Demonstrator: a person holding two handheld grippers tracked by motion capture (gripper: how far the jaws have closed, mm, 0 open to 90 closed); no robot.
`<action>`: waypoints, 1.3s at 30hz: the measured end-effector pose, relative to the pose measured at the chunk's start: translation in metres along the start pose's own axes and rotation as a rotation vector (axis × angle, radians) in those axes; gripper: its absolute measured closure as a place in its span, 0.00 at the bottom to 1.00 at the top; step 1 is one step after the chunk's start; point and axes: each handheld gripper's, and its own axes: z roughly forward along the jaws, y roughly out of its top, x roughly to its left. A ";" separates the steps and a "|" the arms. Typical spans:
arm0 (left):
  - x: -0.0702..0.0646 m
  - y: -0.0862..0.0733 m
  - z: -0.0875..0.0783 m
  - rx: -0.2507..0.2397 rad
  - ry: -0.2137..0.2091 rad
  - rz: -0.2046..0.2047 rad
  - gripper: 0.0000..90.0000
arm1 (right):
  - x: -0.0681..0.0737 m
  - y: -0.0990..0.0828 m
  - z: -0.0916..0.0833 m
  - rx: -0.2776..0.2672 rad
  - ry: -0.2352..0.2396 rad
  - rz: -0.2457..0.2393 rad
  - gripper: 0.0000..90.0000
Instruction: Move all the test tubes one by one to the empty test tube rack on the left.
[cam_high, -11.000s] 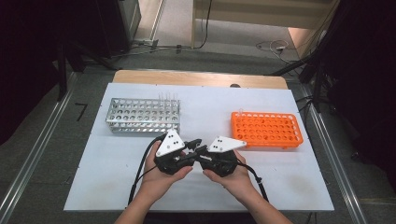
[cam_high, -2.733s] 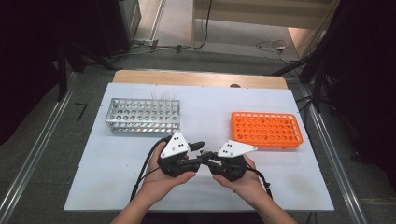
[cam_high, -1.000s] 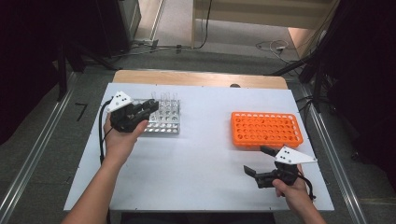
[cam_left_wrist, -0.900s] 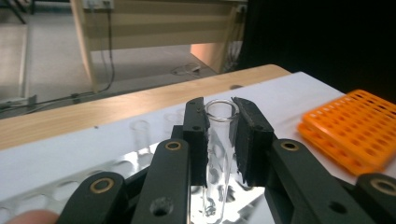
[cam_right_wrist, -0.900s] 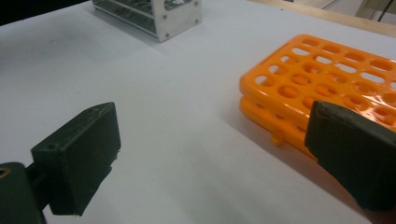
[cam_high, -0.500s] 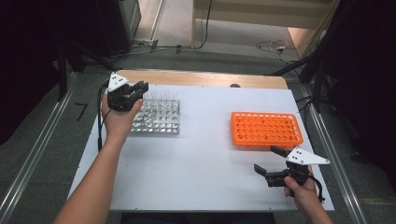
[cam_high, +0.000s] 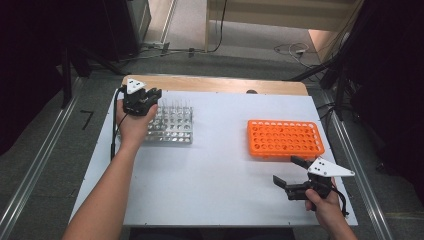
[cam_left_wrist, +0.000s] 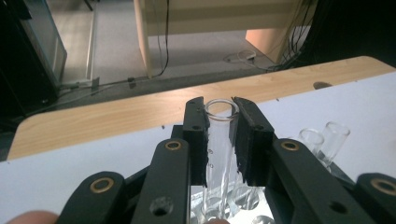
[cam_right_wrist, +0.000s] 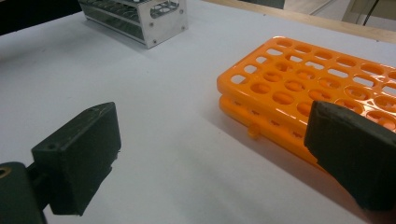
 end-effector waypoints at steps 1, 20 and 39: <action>0.000 -0.001 0.001 0.010 0.001 -0.004 0.84 | 0.000 0.000 0.000 0.000 0.000 -0.001 0.03; 0.001 -0.013 -0.001 0.073 -0.010 -0.091 0.66 | 0.000 -0.001 0.001 0.004 -0.002 -0.005 0.03; -0.024 -0.040 -0.067 0.010 -0.173 -0.064 0.01 | -0.005 -0.001 0.004 0.010 -0.030 0.001 0.03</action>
